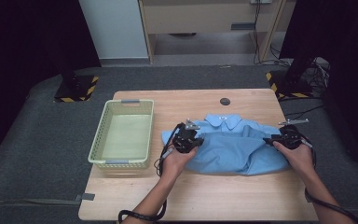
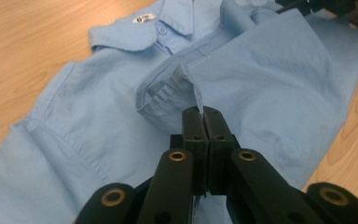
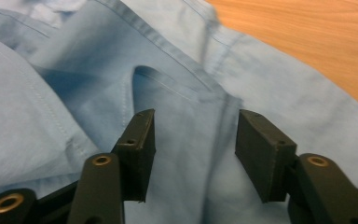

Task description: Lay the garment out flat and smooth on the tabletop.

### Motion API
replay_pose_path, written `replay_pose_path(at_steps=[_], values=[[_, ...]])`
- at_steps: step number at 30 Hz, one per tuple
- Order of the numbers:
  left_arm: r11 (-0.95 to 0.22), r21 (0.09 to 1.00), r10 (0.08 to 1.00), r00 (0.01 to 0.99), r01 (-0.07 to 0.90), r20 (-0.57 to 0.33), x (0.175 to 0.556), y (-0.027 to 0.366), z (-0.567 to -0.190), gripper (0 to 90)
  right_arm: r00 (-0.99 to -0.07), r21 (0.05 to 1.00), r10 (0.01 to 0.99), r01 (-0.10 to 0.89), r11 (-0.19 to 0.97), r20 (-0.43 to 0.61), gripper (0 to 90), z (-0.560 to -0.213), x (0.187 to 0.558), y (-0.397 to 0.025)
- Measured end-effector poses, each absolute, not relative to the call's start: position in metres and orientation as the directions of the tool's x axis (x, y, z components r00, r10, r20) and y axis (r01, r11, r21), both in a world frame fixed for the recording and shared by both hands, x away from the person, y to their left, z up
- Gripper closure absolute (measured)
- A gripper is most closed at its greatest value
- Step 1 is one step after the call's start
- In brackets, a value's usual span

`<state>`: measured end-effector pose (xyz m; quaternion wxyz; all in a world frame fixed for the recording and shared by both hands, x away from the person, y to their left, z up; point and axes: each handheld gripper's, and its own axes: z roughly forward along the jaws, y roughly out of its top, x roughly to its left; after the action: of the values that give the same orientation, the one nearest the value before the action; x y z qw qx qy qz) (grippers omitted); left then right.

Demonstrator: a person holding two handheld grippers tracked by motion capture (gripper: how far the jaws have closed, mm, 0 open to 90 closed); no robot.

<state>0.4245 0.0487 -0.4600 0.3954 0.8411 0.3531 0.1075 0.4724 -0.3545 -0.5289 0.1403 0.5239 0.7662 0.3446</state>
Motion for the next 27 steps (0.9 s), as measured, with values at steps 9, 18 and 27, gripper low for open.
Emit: replay_pose_path(at_steps=[9,18,27], values=[[-0.41,0.762,0.721,0.69,0.502,-0.066,0.429,0.06,-0.465,90.0,-0.422,0.701,0.9,0.675,0.23,0.11,88.6,-0.525,0.476,-0.347],[-0.364,0.798,0.735,0.675,0.48,-0.07,0.415,0.083,-0.453,90.0,-0.458,0.744,0.881,0.628,0.228,0.117,88.8,-0.493,0.453,-0.358],[-0.41,0.756,0.697,0.71,0.511,-0.101,0.387,0.099,-0.473,90.0,-0.542,0.676,0.835,0.65,0.348,0.091,88.6,-0.491,0.405,-0.358]])
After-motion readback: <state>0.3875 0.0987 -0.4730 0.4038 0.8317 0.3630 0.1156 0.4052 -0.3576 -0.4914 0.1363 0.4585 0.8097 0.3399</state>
